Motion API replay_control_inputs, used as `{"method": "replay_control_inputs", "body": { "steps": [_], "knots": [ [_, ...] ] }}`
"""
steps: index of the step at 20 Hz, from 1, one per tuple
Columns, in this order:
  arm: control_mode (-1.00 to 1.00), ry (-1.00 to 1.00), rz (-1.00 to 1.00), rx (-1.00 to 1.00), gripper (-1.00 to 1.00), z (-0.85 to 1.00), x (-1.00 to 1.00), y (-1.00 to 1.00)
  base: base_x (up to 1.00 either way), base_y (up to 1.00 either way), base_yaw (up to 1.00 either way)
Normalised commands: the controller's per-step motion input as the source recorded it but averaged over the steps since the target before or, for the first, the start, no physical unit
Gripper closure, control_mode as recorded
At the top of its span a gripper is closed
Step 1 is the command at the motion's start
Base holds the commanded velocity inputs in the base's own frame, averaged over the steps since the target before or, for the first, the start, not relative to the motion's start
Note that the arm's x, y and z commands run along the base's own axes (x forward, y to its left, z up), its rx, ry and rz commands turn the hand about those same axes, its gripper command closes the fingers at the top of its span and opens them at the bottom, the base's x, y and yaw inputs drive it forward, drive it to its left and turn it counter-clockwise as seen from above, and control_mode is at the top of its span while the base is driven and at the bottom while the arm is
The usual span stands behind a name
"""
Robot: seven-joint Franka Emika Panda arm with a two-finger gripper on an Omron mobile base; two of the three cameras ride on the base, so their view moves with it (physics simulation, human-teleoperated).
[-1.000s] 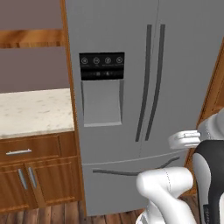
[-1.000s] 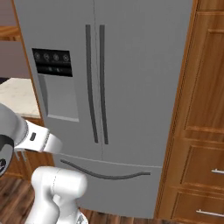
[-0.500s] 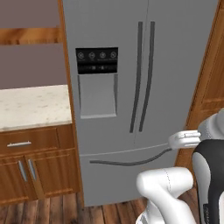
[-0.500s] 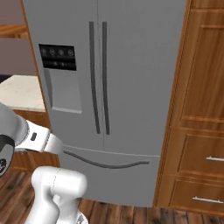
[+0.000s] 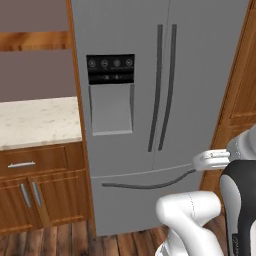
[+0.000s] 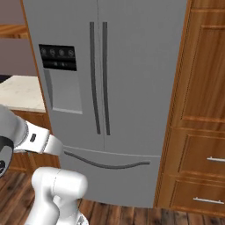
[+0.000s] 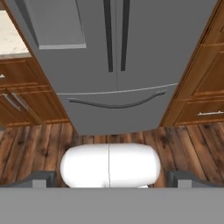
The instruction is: Retrieve the fish from the fridge and place it on the saucepan with marinade on the stove.
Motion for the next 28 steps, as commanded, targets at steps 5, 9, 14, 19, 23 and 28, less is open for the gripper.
{"method": "replay_control_inputs", "body": {
  "steps": [5, 9, 14, 19, 23, 28],
  "knots": [
    [1.00, 0.00, 0.00, 0.00, -1.00, 0.00, 0.00, 0.00, 0.25, -0.16, 0.00],
    [1.00, 0.00, 0.00, 0.00, -1.00, 0.00, 0.00, 0.00, 0.00, -0.09, 0.00],
    [1.00, 0.00, 0.00, 0.00, -1.00, 0.00, 0.00, 0.00, 0.00, -0.07, 0.00],
    [1.00, 0.00, 0.00, 0.00, -1.00, 0.00, 0.00, 0.00, 0.00, -0.01, 0.00],
    [-1.00, -0.01, 0.00, 0.00, -1.00, -0.04, 0.00, -0.16, 0.00, 0.00, 0.00],
    [-1.00, -0.21, 0.00, 0.01, -1.00, 0.03, 0.04, -0.31, 0.00, 0.00, 0.00]
  ]
}}
